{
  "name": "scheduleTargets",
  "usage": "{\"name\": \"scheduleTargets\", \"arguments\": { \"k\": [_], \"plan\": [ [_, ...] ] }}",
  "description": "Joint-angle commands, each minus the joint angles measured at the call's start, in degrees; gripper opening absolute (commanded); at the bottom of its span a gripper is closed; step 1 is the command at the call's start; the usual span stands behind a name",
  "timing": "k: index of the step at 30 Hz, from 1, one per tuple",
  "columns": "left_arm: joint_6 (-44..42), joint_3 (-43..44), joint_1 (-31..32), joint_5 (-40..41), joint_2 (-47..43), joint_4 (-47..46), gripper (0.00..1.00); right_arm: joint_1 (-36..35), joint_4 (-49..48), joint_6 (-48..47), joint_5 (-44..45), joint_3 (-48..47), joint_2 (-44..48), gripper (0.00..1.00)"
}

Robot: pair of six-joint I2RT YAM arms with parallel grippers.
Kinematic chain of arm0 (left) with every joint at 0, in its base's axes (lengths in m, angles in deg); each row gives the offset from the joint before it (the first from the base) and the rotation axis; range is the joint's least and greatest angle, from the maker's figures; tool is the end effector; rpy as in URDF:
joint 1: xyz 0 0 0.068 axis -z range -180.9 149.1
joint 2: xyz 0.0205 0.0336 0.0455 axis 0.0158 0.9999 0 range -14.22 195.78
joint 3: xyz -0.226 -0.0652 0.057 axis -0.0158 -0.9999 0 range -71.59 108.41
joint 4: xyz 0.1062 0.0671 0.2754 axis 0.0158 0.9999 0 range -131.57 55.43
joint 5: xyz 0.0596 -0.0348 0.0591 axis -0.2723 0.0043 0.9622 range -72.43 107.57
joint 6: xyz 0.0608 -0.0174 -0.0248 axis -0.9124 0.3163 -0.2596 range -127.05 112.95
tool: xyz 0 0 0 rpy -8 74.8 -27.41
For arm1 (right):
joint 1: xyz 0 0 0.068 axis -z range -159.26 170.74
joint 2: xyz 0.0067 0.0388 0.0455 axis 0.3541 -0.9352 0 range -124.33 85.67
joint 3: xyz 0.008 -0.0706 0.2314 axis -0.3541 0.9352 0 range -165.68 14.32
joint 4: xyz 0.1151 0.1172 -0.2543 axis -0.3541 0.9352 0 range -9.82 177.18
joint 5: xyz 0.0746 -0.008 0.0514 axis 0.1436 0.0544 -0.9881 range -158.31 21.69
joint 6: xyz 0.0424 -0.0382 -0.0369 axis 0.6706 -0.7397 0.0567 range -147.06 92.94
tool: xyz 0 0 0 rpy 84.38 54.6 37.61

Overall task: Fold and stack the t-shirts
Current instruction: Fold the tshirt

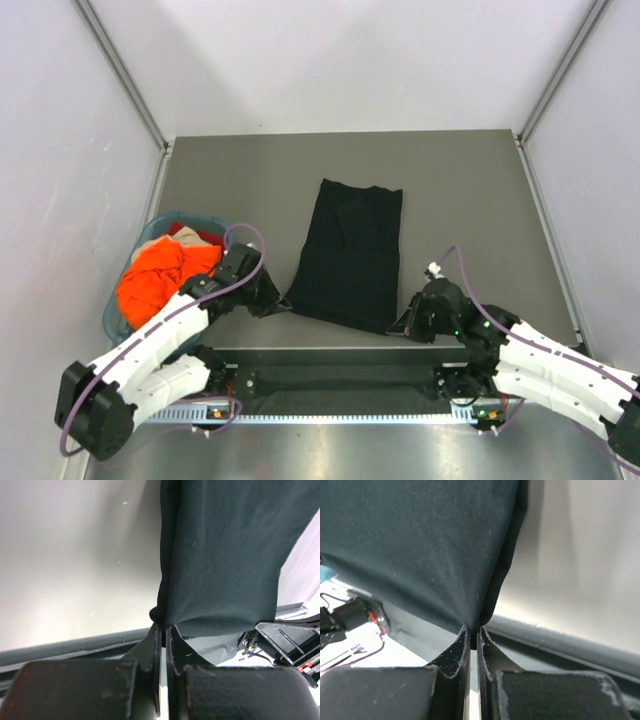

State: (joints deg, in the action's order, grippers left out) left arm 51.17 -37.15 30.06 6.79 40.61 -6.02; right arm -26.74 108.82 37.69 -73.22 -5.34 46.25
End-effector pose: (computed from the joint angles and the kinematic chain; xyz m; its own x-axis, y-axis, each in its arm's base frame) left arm 0.2085 -0.1369 0.1532 -0.8801 -0.4458 -0.1633 -0.2903 0.7776 -0.5578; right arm 0.1439 0.1638 0.1237 -0.9145 0.3360 -0.2254 0.1274 0.7679 0.6278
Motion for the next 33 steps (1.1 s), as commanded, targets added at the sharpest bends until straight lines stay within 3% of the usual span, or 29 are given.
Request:
{"name": "scheduleTargets", "arguments": {
  "k": [1, 7, 12, 15, 22, 33],
  "plan": [
    [0.23, -0.16, -0.11, 5.25, -4.19, 6.46, 0.0, -2.61, 6.24, 3.89, 3.59, -3.45, 1.54, 0.0],
    [-1.87, 2.73, -0.11, 4.99, -6.14, 7.95, 0.0, -3.67, 9.41, 5.12, 6.12, -8.09, 1.89, 0.0],
    [-6.61, 10.2, -0.11, 5.6, 0.0, 9.27, 0.0, -0.25, 12.48, 0.83, 6.67, -16.71, -4.85, 0.0],
    [-10.65, 18.19, -0.2, 8.41, 5.98, 9.89, 0.0, 4.75, 13.19, -3.82, 5.08, -22.6, -8.56, 0.0],
    [-18.92, 39.98, -1.51, 10.26, 25.54, 8.92, 0.0, 25.04, 15.31, -19.56, -7.91, -34.63, -19.1, 0.0],
    [-23.76, 70.82, -7.4, 4.03, 55.53, 10.24, 0.0, 36.41, 11.62, -33.9, -17.41, -54.33, -46.7, 0.0]
  ]
}}
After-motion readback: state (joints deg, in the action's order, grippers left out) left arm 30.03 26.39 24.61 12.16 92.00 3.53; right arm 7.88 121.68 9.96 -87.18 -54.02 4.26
